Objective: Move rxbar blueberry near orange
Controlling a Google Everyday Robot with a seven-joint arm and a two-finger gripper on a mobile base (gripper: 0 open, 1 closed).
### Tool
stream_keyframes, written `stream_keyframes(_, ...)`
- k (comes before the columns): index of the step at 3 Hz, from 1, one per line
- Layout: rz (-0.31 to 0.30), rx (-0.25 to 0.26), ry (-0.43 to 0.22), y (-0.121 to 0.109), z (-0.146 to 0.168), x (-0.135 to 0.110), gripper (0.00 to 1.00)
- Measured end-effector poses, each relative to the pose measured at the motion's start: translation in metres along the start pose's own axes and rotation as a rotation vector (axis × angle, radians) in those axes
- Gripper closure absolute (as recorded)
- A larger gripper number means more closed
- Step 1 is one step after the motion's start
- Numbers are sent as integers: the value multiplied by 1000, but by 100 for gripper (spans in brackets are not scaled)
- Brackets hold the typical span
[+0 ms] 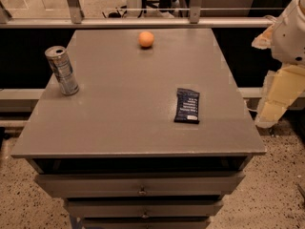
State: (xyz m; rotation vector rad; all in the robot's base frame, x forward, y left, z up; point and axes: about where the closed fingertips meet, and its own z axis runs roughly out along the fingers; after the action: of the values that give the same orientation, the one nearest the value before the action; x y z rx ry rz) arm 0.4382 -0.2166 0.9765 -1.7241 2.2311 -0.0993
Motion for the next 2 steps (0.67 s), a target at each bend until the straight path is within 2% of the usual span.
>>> stream_keyframes(1, 5, 3, -3, -1, 1, -1, 0)
stream_keyframes(2, 76, 8, -25, -9, 24, -6, 0)
